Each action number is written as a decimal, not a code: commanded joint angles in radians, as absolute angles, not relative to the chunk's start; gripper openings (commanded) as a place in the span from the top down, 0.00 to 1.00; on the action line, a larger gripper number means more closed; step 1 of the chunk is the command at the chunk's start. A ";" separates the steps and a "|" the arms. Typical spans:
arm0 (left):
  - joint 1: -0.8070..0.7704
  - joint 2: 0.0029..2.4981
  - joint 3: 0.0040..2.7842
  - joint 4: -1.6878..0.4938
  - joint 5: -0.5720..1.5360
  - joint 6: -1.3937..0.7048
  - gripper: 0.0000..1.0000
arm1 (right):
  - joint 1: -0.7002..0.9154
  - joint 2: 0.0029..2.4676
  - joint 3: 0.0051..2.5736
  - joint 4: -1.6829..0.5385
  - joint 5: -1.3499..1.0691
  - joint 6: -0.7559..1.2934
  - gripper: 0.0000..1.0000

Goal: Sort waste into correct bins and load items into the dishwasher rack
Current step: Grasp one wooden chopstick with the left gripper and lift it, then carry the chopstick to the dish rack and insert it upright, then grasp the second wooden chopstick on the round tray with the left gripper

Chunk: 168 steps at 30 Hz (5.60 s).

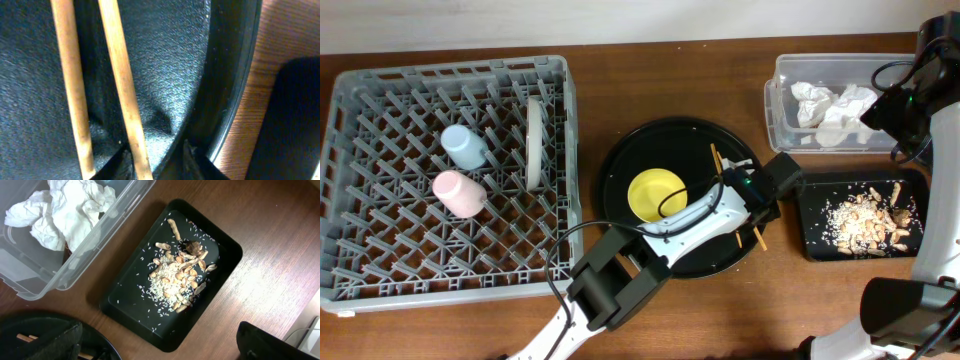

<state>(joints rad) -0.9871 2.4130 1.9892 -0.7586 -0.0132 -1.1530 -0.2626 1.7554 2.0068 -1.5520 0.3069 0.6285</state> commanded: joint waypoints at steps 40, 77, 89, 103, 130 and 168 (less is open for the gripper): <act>-0.627 2.425 2.818 -1.688 -0.142 -0.273 0.99 | -0.269 1.763 2.012 -1.555 0.326 0.633 0.01; 0.066 2.423 2.531 -1.688 0.169 -0.058 1.00 | -0.269 1.763 2.012 -1.555 0.326 0.633 0.01; -0.099 2.407 2.606 -1.688 0.265 -0.048 1.00 | -0.269 1.763 2.012 -1.555 0.326 0.633 0.01; -0.133 2.407 2.511 -1.687 0.073 -0.197 1.00 | -0.269 1.763 2.012 -1.555 0.326 0.633 0.01; -0.196 2.322 2.510 -1.688 0.549 -0.078 0.25 | -0.269 1.763 2.012 -1.555 0.326 0.633 0.01; -0.900 2.695 2.503 -1.164 -0.234 -0.917 0.68 | -0.269 1.763 2.012 -1.555 0.326 0.633 0.01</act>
<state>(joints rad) -0.9066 2.6694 2.4981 -1.1625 -0.2054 -0.8822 -0.2626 1.7554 2.0068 -1.5524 0.3069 0.6281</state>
